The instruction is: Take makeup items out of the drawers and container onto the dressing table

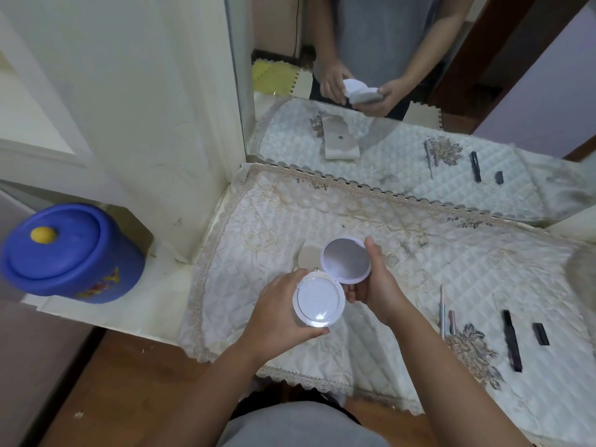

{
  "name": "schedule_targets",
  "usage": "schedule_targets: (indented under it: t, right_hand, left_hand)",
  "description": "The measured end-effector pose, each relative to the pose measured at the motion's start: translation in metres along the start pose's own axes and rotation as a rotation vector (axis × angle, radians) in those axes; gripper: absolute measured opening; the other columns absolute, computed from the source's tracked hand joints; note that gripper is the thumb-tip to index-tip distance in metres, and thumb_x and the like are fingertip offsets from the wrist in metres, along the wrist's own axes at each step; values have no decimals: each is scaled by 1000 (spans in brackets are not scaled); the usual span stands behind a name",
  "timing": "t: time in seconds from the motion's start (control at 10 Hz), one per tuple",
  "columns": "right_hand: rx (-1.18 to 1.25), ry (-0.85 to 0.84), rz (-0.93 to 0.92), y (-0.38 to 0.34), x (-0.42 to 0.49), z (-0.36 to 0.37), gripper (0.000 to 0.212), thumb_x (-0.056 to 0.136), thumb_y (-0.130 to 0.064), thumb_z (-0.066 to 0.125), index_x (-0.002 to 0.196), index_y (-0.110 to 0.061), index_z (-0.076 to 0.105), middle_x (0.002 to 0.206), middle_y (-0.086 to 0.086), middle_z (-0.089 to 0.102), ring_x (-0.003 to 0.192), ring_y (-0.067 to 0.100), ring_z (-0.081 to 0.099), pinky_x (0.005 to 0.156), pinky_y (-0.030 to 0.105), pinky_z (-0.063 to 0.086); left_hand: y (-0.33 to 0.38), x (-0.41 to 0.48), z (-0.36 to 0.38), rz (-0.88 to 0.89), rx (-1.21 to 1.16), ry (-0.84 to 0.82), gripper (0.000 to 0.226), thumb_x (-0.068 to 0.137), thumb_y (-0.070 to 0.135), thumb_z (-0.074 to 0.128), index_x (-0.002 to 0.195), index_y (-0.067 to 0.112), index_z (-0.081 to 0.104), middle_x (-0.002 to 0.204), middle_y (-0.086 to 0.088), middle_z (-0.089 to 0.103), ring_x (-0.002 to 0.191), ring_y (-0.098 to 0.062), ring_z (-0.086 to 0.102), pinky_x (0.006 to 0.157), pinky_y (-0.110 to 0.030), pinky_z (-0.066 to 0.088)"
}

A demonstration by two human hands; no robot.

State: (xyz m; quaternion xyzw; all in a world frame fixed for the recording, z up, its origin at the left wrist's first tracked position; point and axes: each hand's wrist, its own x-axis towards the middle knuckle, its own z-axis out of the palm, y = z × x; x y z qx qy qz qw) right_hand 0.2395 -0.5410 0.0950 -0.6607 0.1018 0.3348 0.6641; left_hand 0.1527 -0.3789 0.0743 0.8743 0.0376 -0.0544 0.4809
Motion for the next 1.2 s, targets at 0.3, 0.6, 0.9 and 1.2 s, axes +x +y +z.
schedule_targets:
  t: [0.3, 0.6, 0.9, 1.2]
  right_hand:
    - [71, 83, 112, 10, 10, 7, 56, 93, -52, 24, 100, -10, 59, 89, 8, 72, 60, 14, 67, 48, 20, 47]
    - [-11, 258, 110, 34, -4, -16, 31, 94, -31, 40, 97, -9, 61, 86, 8, 70, 70, 20, 61, 62, 26, 41]
    - [-257, 385, 61, 64, -16, -39, 20, 92, -26, 47, 96, -14, 62, 102, 7, 65, 84, 14, 60, 72, 27, 44]
    - [-158, 384, 47, 63, -22, -51, 15, 92, -24, 48, 90, -20, 63, 106, 9, 65, 90, 18, 62, 75, 30, 46]
  left_hand:
    - [-31, 8, -14, -108, -153, 231, 76, 50, 38, 83, 116, 35, 44, 111, 14, 55, 109, -11, 50, 93, -42, 48]
    - [-76, 42, -12, -311, -62, 401, 72, 50, 41, 84, 111, 28, 47, 103, -1, 63, 97, -26, 58, 84, -48, 51]
    - [-92, 38, -2, -298, 352, 340, 88, 59, 46, 79, 129, 10, 40, 137, -10, 47, 127, -31, 39, 102, -48, 32]
    - [-81, 44, -13, -408, 349, 159, 103, 59, 52, 77, 138, 11, 24, 147, -10, 32, 135, -29, 27, 107, -47, 27]
